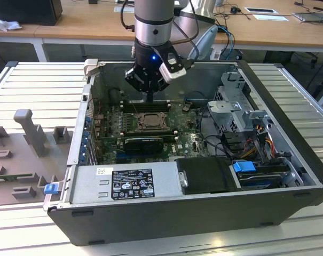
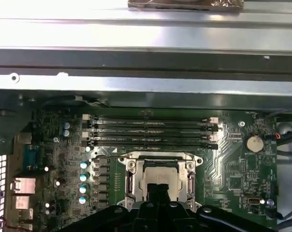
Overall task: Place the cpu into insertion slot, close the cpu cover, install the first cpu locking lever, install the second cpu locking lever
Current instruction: 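Install the first cpu locking lever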
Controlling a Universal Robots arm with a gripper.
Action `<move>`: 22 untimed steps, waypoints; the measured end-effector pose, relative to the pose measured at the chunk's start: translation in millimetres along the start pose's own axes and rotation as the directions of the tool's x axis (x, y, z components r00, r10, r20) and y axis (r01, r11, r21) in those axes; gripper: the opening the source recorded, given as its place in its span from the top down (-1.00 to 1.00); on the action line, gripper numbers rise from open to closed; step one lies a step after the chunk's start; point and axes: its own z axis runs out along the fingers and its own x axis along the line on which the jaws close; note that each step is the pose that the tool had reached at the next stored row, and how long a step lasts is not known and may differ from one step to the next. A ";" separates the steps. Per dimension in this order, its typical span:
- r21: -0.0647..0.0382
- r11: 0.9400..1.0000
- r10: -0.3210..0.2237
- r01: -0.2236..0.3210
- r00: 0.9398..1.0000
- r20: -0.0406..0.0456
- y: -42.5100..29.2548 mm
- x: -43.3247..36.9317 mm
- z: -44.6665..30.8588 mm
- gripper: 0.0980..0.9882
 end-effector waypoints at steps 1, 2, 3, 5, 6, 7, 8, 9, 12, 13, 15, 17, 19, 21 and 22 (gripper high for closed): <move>0.000 1.000 0.000 0.000 1.000 0.004 0.1 5.3 0.5 0.98; 0.000 1.000 0.000 0.000 1.000 0.007 0.2 9.9 0.9 0.98; 0.000 1.000 -0.001 0.001 1.000 0.010 0.3 16.0 1.3 0.98; -0.002 1.000 -0.001 0.001 1.000 0.015 0.5 27.5 2.2 0.98; -0.003 1.000 -0.001 0.001 1.000 0.016 0.6 32.5 2.6 0.98; -0.003 1.000 -0.001 0.001 1.000 0.017 0.7 37.2 2.9 0.98; -0.003 1.000 -0.001 0.001 1.000 0.019 0.8 47.6 3.8 0.98; -0.004 1.000 -0.001 0.001 1.000 0.021 1.0 57.4 4.6 0.98; -0.007 1.000 -0.001 0.001 1.000 0.021 1.6 66.5 5.6 0.98; -0.011 1.000 -0.001 0.001 1.000 0.021 2.6 68.3 6.4 0.98; -0.016 1.000 -0.003 0.003 1.000 0.021 7.0 68.8 8.3 0.98; -0.016 1.000 -0.003 0.003 1.000 0.021 11.8 68.7 9.4 0.98; -0.016 1.000 -0.003 0.003 1.000 0.021 16.9 68.6 10.4 0.98; -0.016 1.000 -0.003 0.003 1.000 0.021 24.7 68.3 11.4 0.98; -0.016 1.000 -0.003 0.003 1.000 0.021 26.2 67.5 11.5 0.98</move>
